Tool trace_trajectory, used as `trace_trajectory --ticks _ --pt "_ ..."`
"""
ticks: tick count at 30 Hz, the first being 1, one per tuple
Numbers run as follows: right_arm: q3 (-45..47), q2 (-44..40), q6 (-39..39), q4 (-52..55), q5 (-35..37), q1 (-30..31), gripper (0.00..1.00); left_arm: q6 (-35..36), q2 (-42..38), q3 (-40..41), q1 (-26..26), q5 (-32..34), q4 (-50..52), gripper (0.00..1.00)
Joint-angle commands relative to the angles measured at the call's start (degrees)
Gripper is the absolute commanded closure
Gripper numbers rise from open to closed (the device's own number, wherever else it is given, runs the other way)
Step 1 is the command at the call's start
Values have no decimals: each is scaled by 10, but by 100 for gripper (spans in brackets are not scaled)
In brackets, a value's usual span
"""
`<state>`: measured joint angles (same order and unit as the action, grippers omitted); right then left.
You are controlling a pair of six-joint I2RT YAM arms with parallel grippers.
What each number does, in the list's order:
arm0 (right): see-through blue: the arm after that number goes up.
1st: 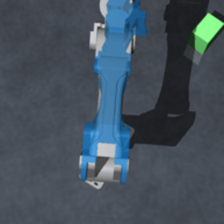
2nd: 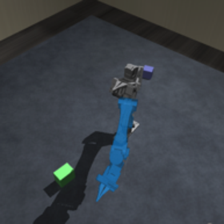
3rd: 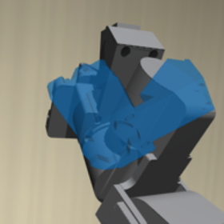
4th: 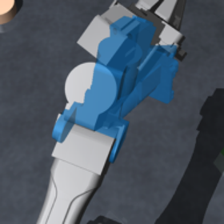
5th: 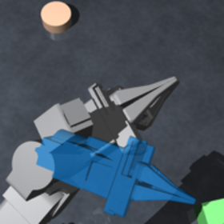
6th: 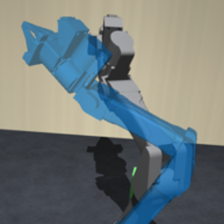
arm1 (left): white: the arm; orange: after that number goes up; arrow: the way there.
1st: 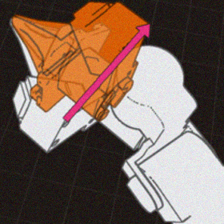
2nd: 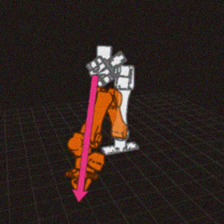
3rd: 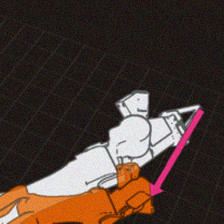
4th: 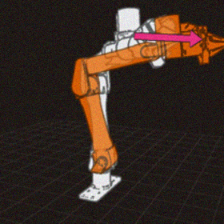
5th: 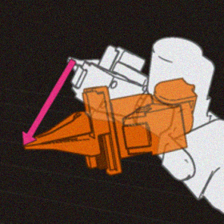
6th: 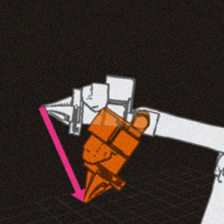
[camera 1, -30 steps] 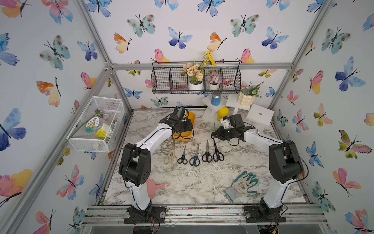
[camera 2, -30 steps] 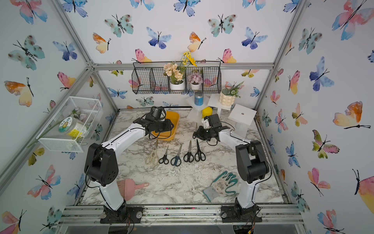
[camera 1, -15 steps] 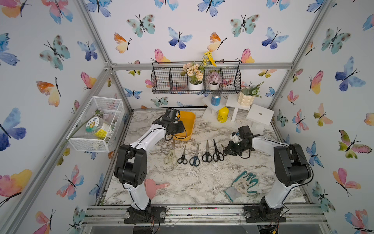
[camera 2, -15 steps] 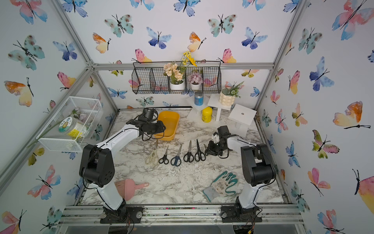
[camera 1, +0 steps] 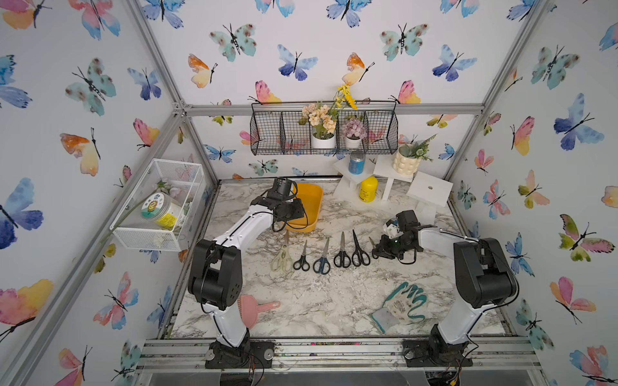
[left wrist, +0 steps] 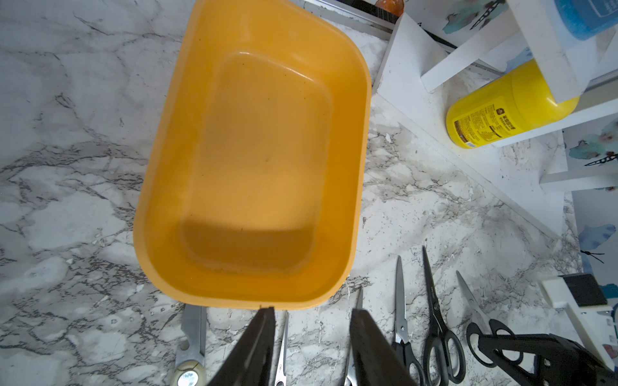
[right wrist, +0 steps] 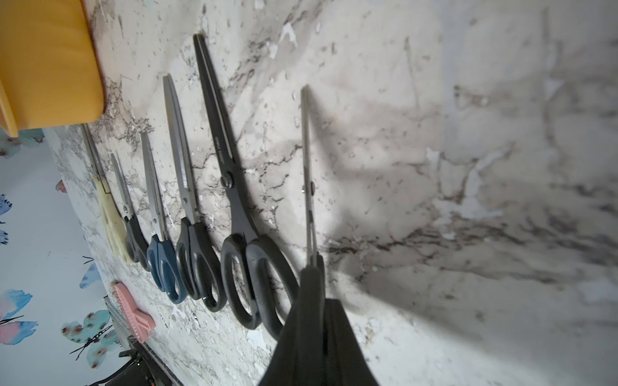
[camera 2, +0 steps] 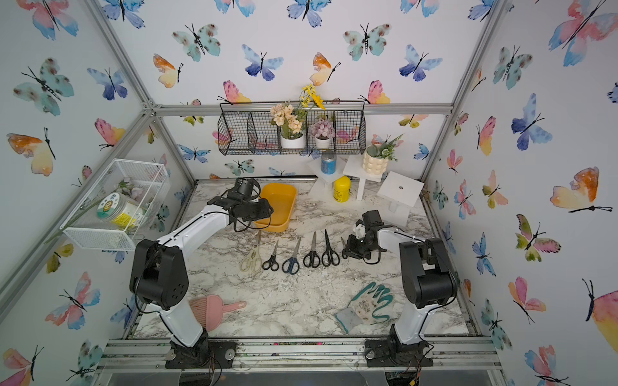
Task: Take the scissors out of the storage box
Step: Place the scissors at the center of the board.
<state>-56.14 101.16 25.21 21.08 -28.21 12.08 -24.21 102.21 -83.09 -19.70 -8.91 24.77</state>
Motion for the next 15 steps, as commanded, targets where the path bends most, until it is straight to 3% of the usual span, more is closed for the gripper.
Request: trace_trajectory --ticks 1,15 --pt "20 -10 20 9 35 -5 84 2 -6 -19 2 2 13 57" --pt "2 -22 6 53 83 -5 57 11 -1 -24 0 5 21 57"
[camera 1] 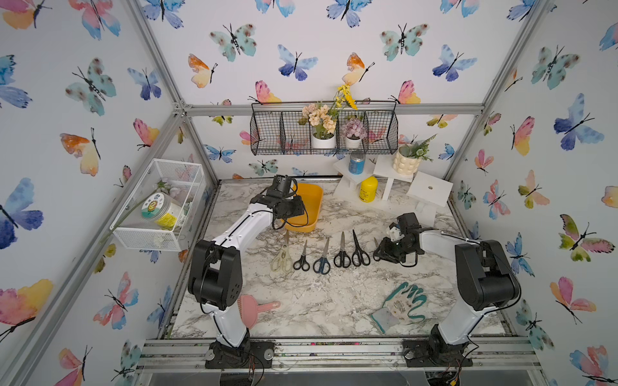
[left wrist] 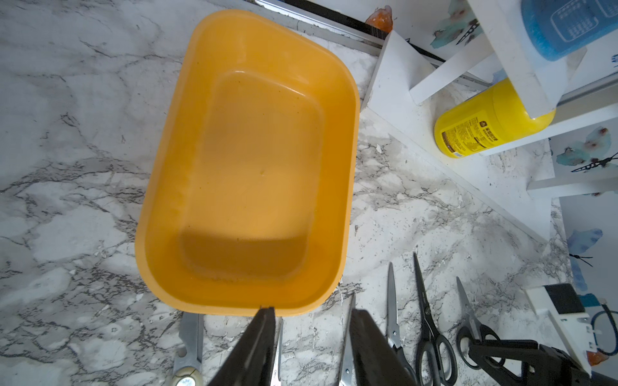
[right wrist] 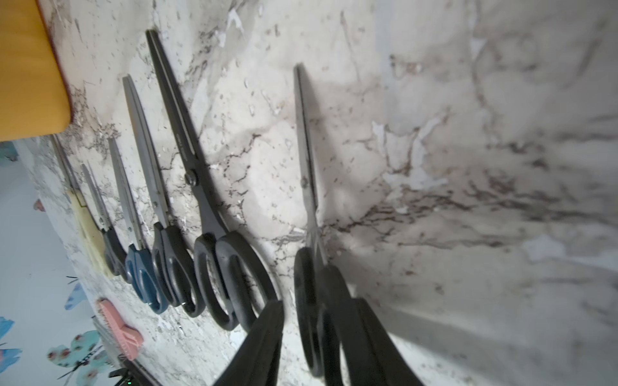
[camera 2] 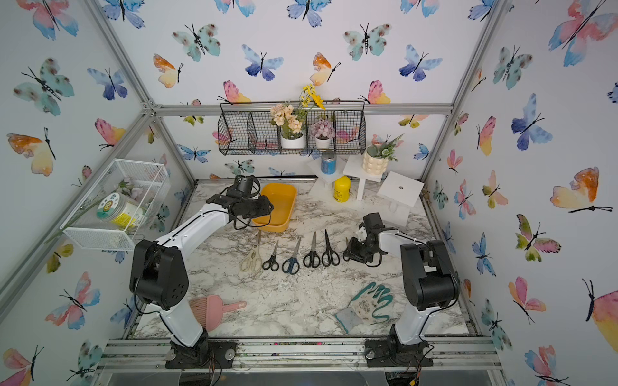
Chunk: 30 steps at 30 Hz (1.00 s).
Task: Take the scissors out of the storage box
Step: Place the scissors at the center of the board, then adjust the scissors at the center of the board.
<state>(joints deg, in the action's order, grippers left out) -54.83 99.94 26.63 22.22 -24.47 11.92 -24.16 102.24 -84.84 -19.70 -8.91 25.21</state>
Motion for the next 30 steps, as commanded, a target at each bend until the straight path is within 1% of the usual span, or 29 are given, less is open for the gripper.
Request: trace_trajectory --ticks 1,4,7,10,13,19,26,30 --pt "-19 -11 -12 52 50 -3 54 11 -4 -2 0 8 18 58" --pt "-36 -18 -21 77 69 -3 50 16 -15 17 -4 21 19 58" --pt "-45 -23 -28 91 83 -3 48 22 -27 35 -12 34 22 57" --pt "-54 -21 -32 101 91 -3 48 34 -30 47 -32 55 32 58" --pt "-66 -27 -32 107 98 -3 47 37 -36 67 -59 65 40 59" --pt "-106 -35 -38 119 115 -2 46 40 -45 115 -130 92 44 60" --pt "-112 -31 -25 97 105 9 46 7 -31 156 -188 80 42 62" --pt "-112 -28 -22 93 102 19 46 -20 -26 173 -210 80 38 62"
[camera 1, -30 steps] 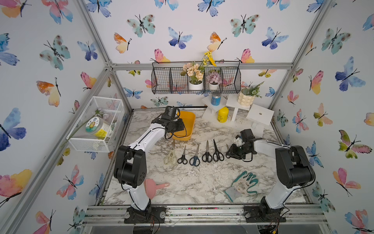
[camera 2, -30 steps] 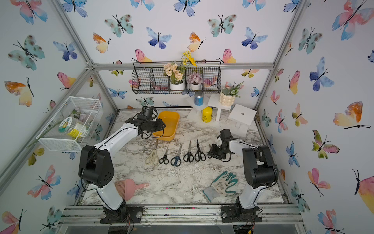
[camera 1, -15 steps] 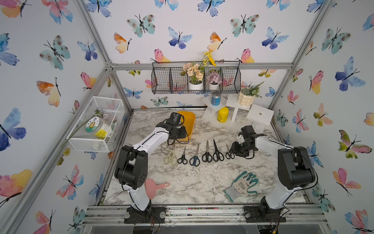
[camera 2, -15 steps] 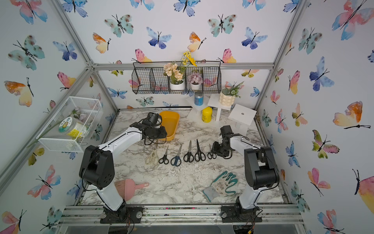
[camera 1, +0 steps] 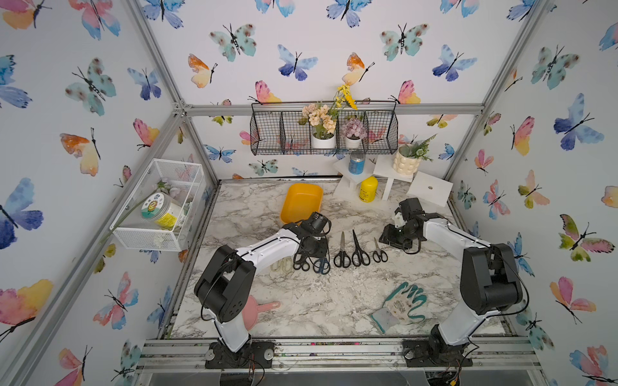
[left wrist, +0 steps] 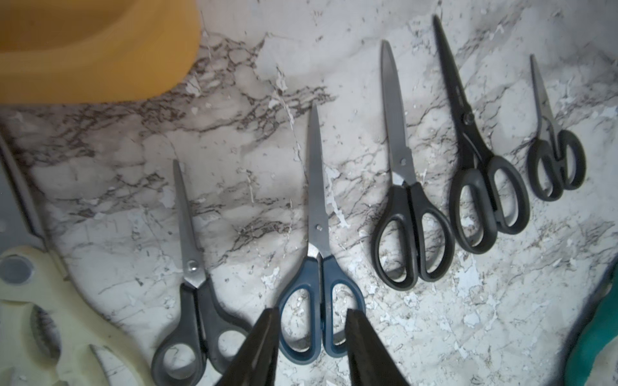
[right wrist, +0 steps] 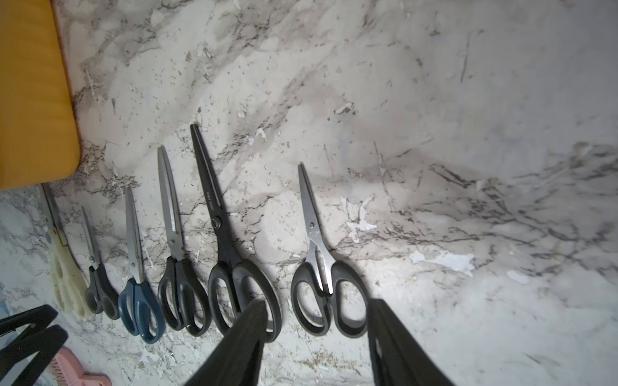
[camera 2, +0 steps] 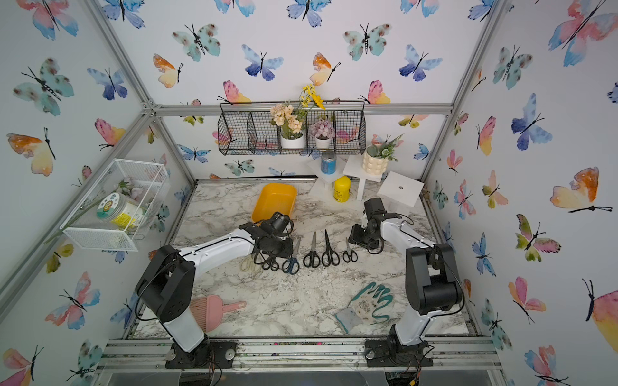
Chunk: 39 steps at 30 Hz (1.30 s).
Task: Take the scissors out of the storage box
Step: Adjust the scissors at the center of the board.
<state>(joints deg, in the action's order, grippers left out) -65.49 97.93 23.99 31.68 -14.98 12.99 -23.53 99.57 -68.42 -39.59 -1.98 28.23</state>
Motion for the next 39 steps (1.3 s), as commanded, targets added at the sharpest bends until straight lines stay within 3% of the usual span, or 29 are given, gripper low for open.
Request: trace_trajectory --ticks 1,13,26,39 --pt "-4 -8 4 -3 6 9 46 -32 1 13 -14 10 5 62" --pt "15 -13 -9 -4 -6 9 45 -51 27 60 -47 22 -31 62" --pt "16 -11 -23 -7 -19 9 44 -99 93 39 -45 34 -49 71" --pt "25 -10 -28 -16 -34 9 44 -142 95 39 -32 53 -55 72"
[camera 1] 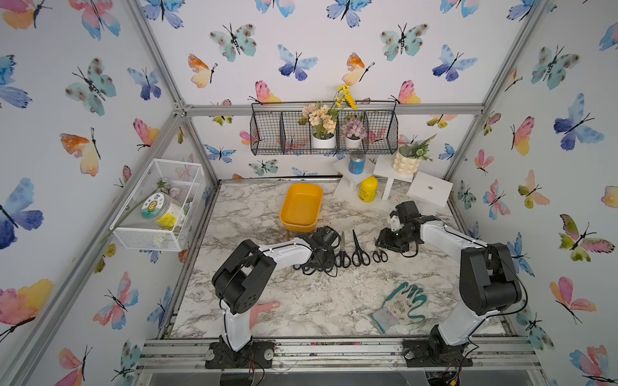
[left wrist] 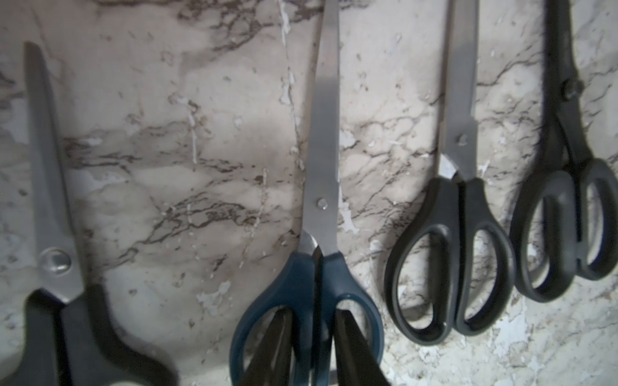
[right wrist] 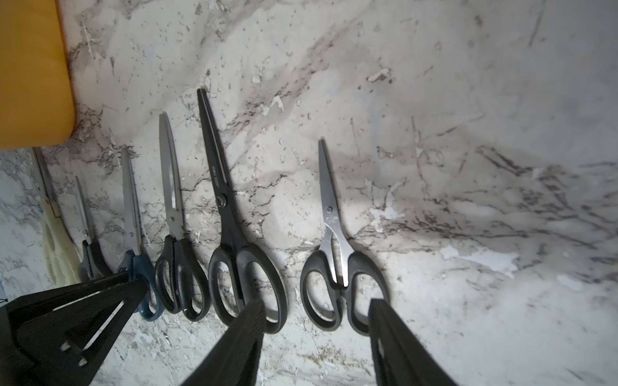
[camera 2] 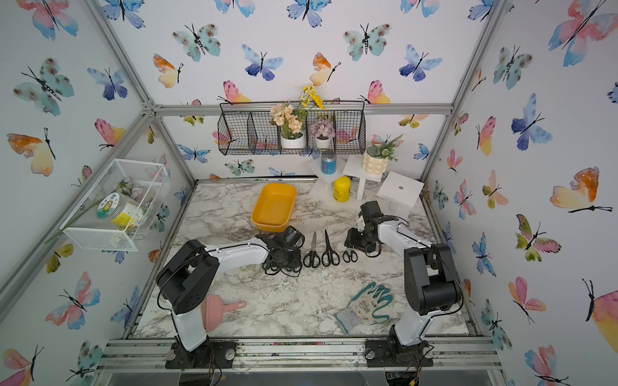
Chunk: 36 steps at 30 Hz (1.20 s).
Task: Take the scissors out of the storage box
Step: Adjust the scissors at the center of the board, then reset both arms
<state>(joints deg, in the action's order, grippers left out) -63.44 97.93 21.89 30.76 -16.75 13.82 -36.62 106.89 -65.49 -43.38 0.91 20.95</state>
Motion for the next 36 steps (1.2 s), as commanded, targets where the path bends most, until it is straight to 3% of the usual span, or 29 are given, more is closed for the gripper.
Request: trace_trajectory --ticks 1,17,28,33,34,36 --pt "4 -9 -7 -8 -17 1 45 -12 22 9 6 25 19 72" --pt "10 -12 3 -20 -21 1 44 -13 4 14 20 41 23 71" --pt "12 -20 6 -26 -20 1 42 14 -58 -9 20 53 32 54" --pt "-8 -36 -9 -20 -6 1 32 45 -97 -50 21 73 49 51" --pt "-13 -39 -13 -19 -1 1 26 51 -102 -58 21 75 52 49" --pt "-16 -51 -18 -19 14 1 3 66 -112 -79 26 76 56 45"
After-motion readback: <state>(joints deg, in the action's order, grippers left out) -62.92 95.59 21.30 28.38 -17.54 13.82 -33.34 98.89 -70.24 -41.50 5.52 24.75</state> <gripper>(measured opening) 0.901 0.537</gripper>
